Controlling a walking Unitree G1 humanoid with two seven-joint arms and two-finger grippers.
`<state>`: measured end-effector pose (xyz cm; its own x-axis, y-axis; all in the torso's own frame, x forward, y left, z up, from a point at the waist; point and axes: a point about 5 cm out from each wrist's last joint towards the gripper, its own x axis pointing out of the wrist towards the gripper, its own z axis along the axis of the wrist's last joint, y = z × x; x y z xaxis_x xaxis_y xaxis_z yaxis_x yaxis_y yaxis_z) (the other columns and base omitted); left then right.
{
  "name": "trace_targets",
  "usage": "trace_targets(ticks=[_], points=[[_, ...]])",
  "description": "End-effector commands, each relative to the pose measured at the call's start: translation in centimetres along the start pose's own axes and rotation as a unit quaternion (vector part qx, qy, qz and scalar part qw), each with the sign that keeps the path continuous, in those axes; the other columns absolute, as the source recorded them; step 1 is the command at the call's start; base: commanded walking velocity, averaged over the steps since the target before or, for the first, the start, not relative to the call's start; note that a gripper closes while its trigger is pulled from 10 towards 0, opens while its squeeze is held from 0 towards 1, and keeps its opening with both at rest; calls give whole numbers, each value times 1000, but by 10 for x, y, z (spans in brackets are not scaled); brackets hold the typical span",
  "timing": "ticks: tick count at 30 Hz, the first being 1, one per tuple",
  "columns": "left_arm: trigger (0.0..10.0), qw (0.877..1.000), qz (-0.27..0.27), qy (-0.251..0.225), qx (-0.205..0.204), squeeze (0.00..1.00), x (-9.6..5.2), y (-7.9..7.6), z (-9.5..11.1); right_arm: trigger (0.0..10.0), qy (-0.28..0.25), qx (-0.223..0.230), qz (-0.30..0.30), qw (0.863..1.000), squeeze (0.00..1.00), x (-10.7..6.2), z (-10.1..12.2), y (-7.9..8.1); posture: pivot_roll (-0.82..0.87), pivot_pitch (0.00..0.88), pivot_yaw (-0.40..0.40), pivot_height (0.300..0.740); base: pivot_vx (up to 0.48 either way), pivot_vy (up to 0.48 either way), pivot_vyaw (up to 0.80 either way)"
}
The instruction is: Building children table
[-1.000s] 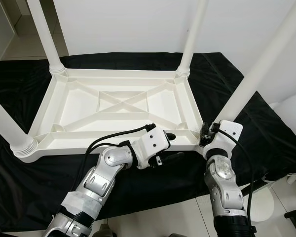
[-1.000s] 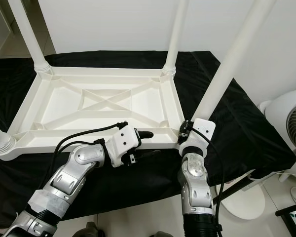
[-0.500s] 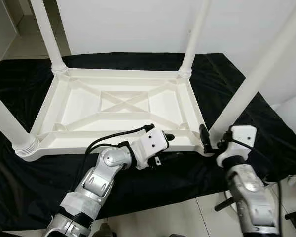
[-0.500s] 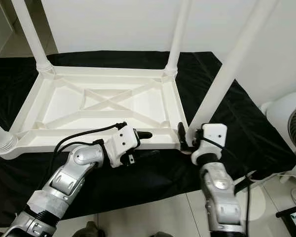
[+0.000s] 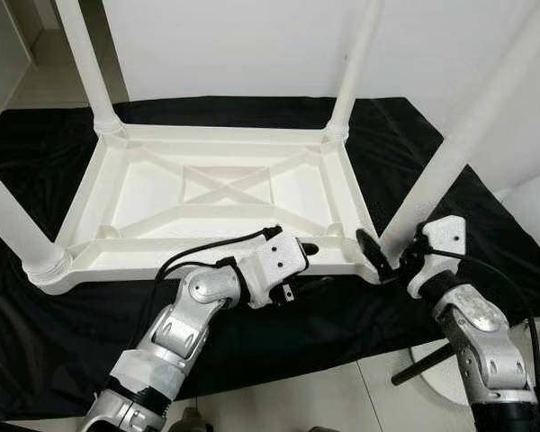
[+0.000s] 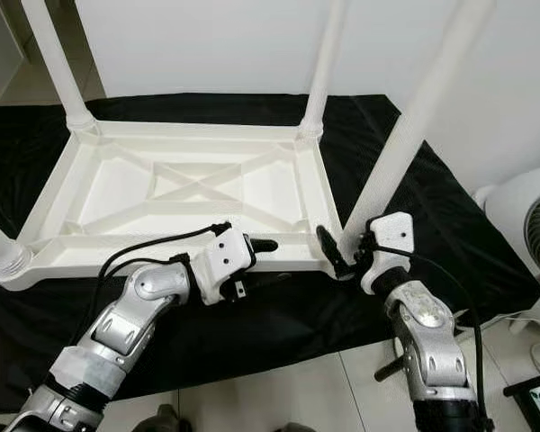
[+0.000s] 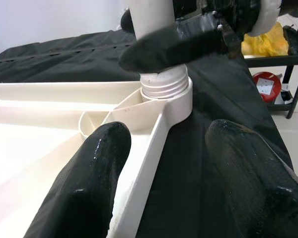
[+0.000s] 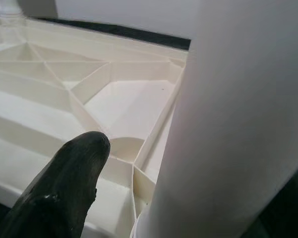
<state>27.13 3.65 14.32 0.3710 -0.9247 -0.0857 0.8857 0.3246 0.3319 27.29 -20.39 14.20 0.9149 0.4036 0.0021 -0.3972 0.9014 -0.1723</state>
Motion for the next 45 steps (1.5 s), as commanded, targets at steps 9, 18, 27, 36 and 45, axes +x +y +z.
trace_targets(ticks=[9, 18, 27, 36, 45], points=[[10000, 1000, 27, 3, 6, 0, 1, 5, 2, 2980, 42, -9, 65, 997, 0, 8, -21, 3, 36, 0, -42, 740, 0, 0, 0], [10000, 999, 31, 2, 6, 0, 0, 5, 3, 980, 52, -5, 68, 996, 0, 9, -29, -1, 41, 0, -41, 740, 0, 0, 0], [10000, 999, 31, 2, 6, 0, 0, 6, 3, 10000, 55, 13, -17, 998, 0, 12, -28, -7, 35, 2, -41, 740, 0, 0, 0], [10000, 1000, 27, 1, 3, 0, 1, 2, 3, 10000, 42, 48, -129, 990, 0, 18, -22, 10, 25, 9, -43, 740, 0, 0, 0], [10000, 1000, 18, 0, -1, 0, 3, -2, 1, 10000, 37, 91, -315, 944, 0, 19, -22, 24, 8, 0, -40, 740, 0, 0, 0]])
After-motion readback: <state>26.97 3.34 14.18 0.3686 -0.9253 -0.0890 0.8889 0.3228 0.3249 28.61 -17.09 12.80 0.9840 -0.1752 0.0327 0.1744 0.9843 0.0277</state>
